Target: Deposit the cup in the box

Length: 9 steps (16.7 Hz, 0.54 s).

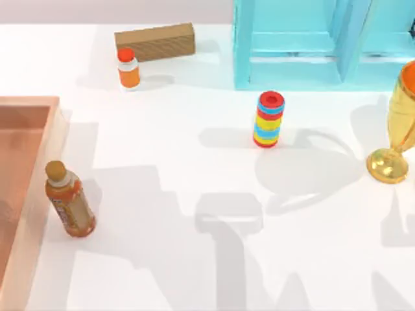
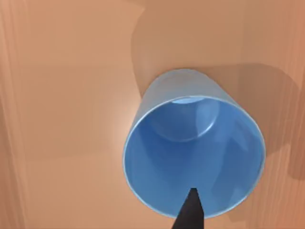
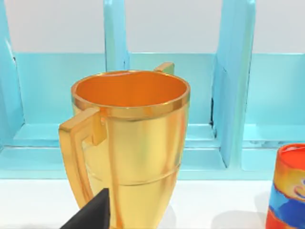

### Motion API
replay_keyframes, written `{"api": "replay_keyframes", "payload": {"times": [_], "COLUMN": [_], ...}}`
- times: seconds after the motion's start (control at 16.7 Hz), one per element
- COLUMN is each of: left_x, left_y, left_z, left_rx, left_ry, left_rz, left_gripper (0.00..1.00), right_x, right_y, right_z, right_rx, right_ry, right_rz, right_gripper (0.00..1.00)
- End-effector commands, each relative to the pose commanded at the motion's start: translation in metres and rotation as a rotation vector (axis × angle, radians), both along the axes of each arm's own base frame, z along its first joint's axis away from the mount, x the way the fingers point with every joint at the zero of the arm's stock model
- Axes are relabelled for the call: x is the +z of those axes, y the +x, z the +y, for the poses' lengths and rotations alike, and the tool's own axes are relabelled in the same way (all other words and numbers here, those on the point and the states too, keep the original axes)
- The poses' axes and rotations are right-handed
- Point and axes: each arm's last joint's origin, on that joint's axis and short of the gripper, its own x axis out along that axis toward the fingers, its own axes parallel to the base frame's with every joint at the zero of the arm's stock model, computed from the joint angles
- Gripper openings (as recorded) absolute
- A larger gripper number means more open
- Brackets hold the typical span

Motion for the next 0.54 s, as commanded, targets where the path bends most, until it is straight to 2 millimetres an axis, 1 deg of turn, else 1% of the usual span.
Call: {"api": "replay_keyframes", "payload": {"times": [0.18, 0.24, 0.54], "left_x": [0.0000, 0.0000, 0.0000], "left_y": [0.0000, 0.0000, 0.0000], "left_z": [0.0000, 0.0000, 0.0000], "left_rx": [0.000, 0.000, 0.000], "left_ry": [0.000, 0.000, 0.000], "left_rz": [0.000, 0.000, 0.000], "left_gripper": [0.98, 1.00, 1.00], "right_x": [0.0000, 0.0000, 0.0000], "right_y": [0.0000, 0.0000, 0.0000], "right_z": [0.0000, 0.0000, 0.0000], "right_rx": [0.000, 0.000, 0.000], "right_ry": [0.000, 0.000, 0.000], "right_rz": [0.000, 0.000, 0.000], "right_gripper": [1.00, 1.00, 1.00]}}
